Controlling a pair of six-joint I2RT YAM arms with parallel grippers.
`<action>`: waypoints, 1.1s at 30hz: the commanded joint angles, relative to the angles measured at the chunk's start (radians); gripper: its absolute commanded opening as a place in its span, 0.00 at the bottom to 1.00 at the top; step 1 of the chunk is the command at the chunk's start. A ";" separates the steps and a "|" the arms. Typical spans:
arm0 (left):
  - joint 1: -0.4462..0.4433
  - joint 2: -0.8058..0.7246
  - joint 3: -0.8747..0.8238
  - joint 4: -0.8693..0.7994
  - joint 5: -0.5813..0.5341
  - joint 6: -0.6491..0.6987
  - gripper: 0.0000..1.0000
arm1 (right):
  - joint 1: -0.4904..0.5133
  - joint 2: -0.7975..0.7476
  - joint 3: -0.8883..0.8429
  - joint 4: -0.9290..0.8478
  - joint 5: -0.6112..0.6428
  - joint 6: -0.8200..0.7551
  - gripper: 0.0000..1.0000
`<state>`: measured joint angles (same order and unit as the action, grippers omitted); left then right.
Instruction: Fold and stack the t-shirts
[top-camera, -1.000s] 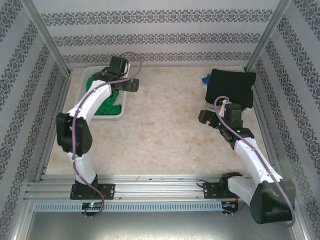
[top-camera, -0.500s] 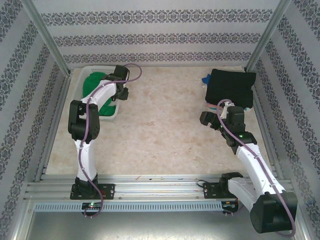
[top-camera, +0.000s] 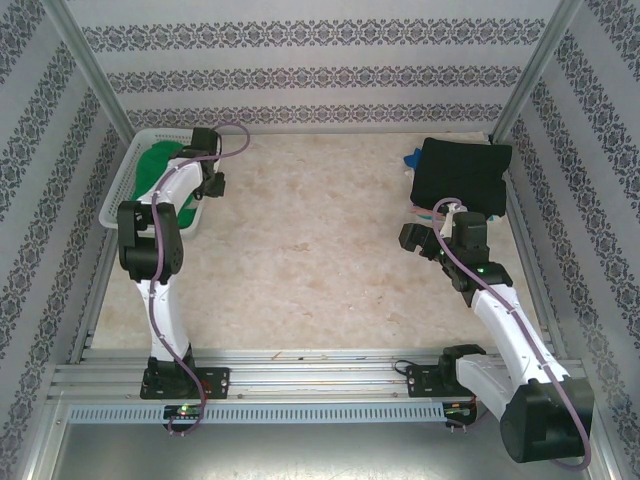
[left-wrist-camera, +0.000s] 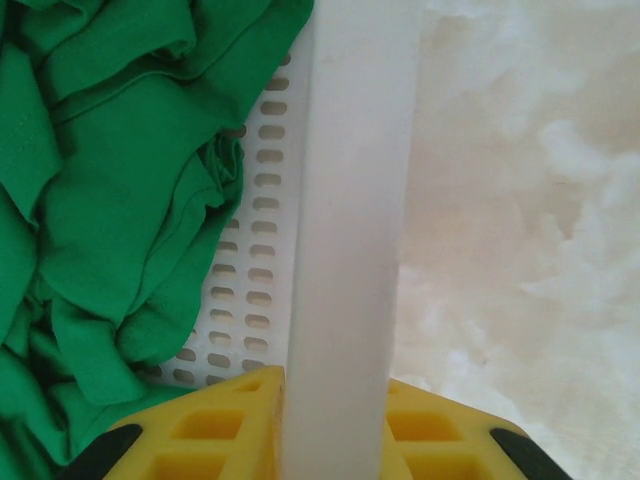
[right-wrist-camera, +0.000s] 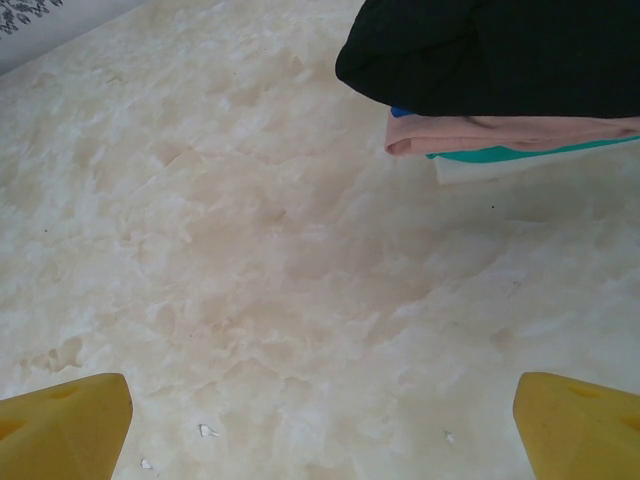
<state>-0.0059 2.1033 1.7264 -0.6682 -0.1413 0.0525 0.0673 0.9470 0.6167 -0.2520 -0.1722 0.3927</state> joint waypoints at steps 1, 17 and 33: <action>0.010 0.026 0.039 0.027 0.006 0.021 0.23 | -0.014 0.001 -0.003 -0.005 0.018 -0.006 0.98; 0.068 0.044 0.092 -0.002 0.045 0.028 0.35 | -0.012 -0.010 0.010 -0.030 0.028 -0.011 0.98; 0.101 -0.090 0.068 0.051 -0.013 -0.135 1.00 | 0.007 -0.061 0.013 -0.038 0.008 -0.013 0.98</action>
<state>0.0669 2.0243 1.7977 -0.6487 -0.0864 -0.0319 0.0685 0.9096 0.6220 -0.3038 -0.1585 0.3923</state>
